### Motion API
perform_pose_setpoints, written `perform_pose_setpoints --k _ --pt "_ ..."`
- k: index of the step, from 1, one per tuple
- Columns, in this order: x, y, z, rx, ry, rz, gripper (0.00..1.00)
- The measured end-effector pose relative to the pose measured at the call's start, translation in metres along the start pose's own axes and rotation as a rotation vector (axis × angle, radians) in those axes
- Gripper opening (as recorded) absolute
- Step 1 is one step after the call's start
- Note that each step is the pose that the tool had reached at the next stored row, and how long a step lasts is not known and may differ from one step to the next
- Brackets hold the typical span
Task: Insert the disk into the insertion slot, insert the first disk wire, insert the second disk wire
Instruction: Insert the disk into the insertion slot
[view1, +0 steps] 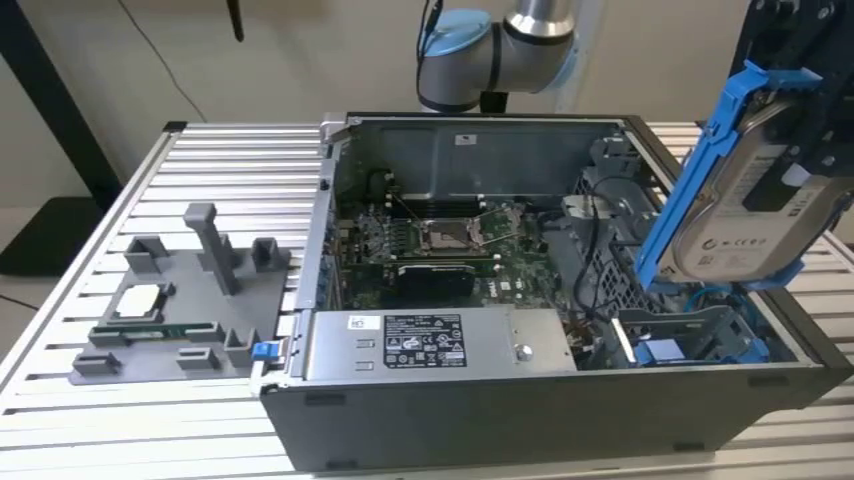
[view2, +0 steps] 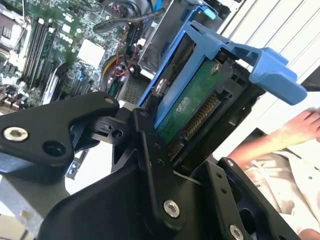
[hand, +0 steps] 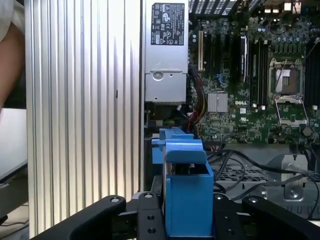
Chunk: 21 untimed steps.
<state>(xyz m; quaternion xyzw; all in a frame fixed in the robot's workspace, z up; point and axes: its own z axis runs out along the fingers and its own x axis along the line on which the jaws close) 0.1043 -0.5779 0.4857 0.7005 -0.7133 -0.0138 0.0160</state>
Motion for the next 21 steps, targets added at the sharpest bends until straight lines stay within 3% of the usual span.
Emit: perform_pose_setpoints --k 21 --pt "0.0098 -0.0006 0.0097 -0.0169 0.0003 0.000 0.00"
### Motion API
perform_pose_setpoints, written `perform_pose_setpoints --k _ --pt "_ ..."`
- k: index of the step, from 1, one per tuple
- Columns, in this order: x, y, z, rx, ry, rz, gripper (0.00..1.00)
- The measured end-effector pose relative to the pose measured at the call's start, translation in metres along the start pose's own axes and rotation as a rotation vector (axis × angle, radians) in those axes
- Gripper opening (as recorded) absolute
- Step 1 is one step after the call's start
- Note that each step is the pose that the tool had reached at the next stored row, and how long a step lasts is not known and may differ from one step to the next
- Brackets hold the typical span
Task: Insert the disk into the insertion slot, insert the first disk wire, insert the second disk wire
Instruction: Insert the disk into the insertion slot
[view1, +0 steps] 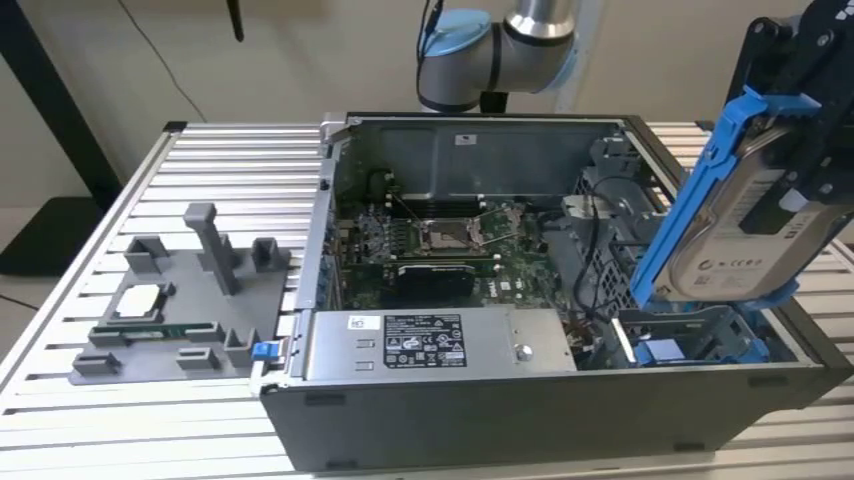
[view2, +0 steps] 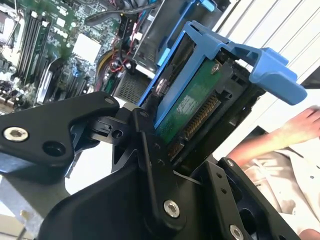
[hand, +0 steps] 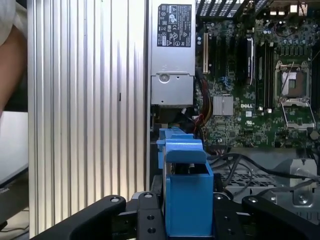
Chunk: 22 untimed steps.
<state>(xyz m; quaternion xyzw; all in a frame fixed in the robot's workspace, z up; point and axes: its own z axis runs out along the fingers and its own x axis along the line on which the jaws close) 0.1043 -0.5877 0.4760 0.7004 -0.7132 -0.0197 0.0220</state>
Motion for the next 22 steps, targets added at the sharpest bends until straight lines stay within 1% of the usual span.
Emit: perform_pose_setpoints --k 11,18,22 --pt "0.0043 -0.0003 0.0050 -0.0026 0.0000 0.000 0.00" --pt "0.0046 -0.0004 0.0057 -0.0045 0.0000 0.000 0.00" --pt "0.0060 -0.0005 0.0065 -0.0066 0.0000 0.000 0.00"
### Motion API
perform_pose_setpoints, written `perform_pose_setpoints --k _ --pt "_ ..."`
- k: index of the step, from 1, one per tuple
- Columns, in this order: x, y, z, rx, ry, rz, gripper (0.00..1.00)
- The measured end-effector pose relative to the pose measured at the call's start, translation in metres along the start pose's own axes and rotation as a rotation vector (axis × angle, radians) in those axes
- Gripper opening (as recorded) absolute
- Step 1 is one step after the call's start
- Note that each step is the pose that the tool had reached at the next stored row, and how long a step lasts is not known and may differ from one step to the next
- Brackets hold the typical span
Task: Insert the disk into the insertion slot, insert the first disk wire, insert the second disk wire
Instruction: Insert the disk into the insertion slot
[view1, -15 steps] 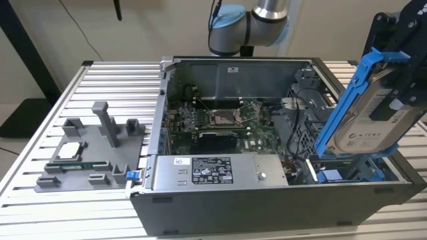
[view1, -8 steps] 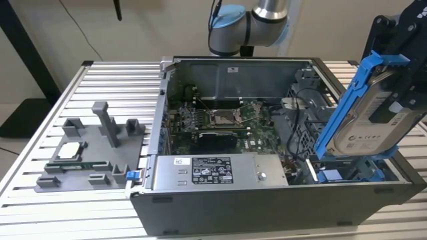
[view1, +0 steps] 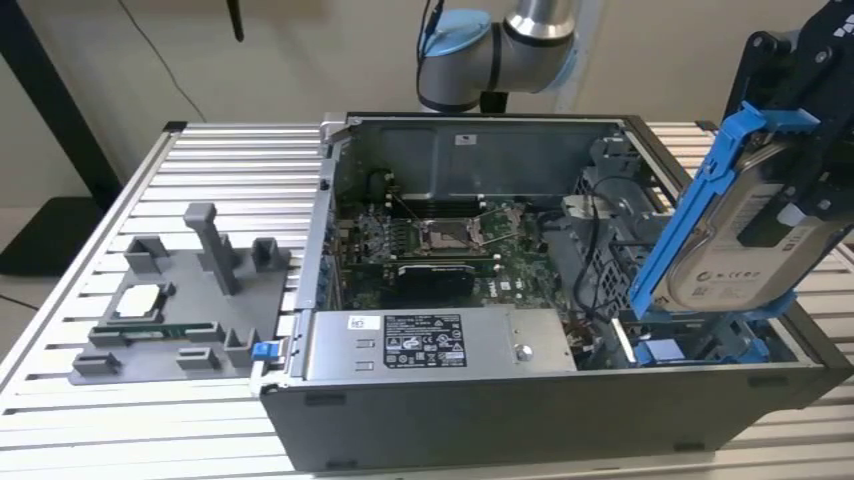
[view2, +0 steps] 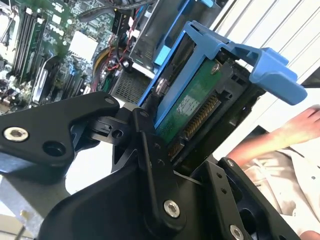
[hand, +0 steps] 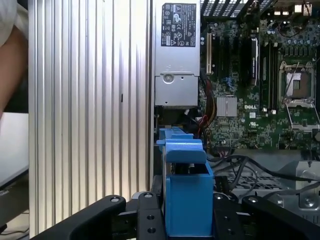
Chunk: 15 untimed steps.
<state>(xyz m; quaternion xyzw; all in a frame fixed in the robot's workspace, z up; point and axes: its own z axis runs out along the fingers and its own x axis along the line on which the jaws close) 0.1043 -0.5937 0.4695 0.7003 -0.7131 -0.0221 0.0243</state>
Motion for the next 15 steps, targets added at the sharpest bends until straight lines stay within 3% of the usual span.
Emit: perform_pose_setpoints --k 7,15 --pt "0.0029 -0.0002 0.0036 -0.0102 0.0007 0.000 0.00" --pt "0.0024 -0.0065 0.0175 -0.0104 0.0007 0.000 0.00"
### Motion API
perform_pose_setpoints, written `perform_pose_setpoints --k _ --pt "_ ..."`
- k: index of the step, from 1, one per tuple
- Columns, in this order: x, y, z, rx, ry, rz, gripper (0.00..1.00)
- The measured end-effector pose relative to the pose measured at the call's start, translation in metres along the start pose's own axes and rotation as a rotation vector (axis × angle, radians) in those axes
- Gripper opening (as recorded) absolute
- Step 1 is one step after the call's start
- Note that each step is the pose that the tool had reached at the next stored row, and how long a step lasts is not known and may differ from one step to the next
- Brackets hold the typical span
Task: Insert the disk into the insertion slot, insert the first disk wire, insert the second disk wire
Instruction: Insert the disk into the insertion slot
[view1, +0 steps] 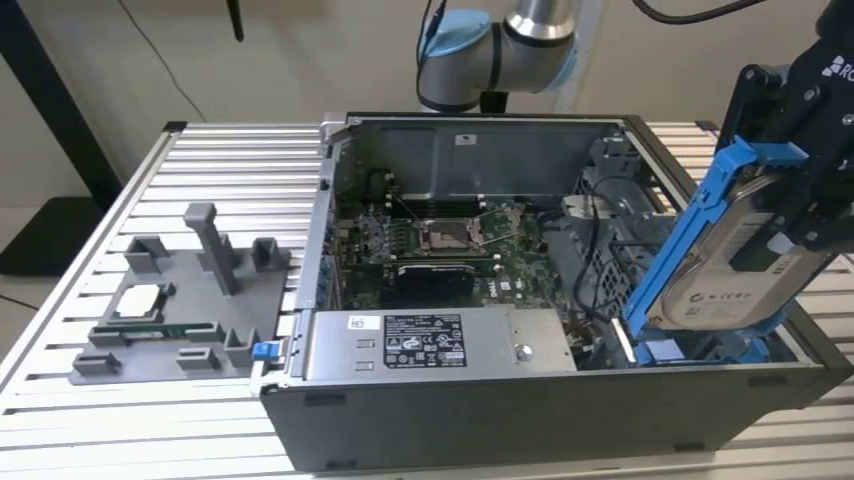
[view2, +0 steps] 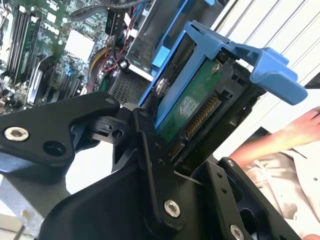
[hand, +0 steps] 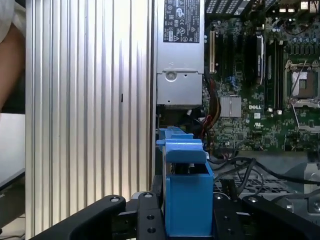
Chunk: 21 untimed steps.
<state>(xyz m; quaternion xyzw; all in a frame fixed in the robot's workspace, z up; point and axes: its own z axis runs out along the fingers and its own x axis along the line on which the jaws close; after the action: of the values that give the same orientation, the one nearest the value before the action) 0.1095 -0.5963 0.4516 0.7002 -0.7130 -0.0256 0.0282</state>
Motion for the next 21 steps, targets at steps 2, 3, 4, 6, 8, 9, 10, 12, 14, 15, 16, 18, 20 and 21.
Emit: perform_pose_setpoints --k 2,3,4,6,8,9,10,12,14,15,16,18,20,21 --pt "-0.0017 -0.0035 0.0030 0.0000 0.0001 0.000 0.00" --pt "-0.0037 -0.0048 0.0048 0.0000 -0.0003 0.000 0.00" --pt "-0.0058 -0.0059 0.0064 0.0000 -0.0001 0.000 0.00" --pt "-0.0099 -0.0080 0.0096 0.0000 -0.0001 0.000 0.00" --pt "-0.0142 -0.0102 0.0126 0.0000 -0.0001 0.000 0.00" --pt "-0.0166 -0.0116 0.0143 0.0000 -0.0001 0.000 0.00" --pt "-0.0186 -0.0128 0.0158 0.0000 -0.0001 0.000 0.00" --pt "-0.0222 -0.0152 0.0190 0.0000 0.0000 0.000 0.00" --pt "-0.0261 -0.0176 0.0223 0.0000 0.0000 0.000 0.00" --pt "-0.0275 -0.0188 0.0237 0.0000 0.0000 0.000 0.00" --pt "-0.0278 -0.0203 0.0248 0.0000 -0.0003 0.000 0.00" --pt "-0.0279 -0.0219 0.0263 0.0000 -0.0011 0.000 0.00" --pt "-0.0279 -0.0221 0.0286 -0.0001 -0.0064 0.000 0.00" --pt "-0.0279 -0.0223 0.0297 -0.0002 -0.0084 0.000 0.00"
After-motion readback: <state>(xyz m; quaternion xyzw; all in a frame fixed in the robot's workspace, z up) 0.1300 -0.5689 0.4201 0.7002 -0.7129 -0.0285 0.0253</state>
